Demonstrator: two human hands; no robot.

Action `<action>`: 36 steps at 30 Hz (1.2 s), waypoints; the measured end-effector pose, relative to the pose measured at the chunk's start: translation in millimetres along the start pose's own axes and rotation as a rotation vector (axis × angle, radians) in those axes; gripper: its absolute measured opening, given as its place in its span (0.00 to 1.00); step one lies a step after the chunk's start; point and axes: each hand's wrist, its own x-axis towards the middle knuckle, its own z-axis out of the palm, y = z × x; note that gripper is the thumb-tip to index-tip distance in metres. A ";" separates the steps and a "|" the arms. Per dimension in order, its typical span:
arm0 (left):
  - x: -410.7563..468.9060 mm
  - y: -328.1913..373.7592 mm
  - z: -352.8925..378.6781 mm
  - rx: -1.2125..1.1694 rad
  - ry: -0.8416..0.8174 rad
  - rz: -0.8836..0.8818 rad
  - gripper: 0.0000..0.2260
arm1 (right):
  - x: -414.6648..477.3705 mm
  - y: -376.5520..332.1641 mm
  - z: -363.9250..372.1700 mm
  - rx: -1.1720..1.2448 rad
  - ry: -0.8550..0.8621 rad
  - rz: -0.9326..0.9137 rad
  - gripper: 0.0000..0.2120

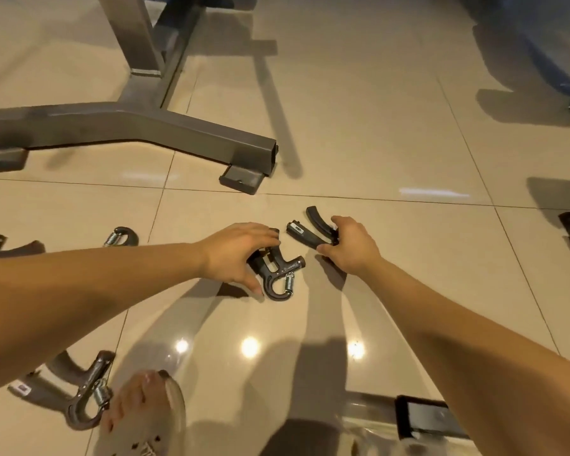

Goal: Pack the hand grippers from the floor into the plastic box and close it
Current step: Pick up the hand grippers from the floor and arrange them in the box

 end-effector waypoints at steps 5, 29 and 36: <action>18.4 -15.5 17.3 0.070 -0.065 0.027 0.49 | 20.8 10.8 14.4 -0.258 0.029 -0.061 0.18; -62.2 -24.0 39.8 -0.169 0.187 -0.163 0.31 | 10.5 19.2 1.9 -0.688 -0.210 -0.537 0.33; -85.4 2.5 52.0 -0.248 0.264 -0.193 0.31 | -13.9 32.7 1.3 -0.671 -0.230 -0.479 0.28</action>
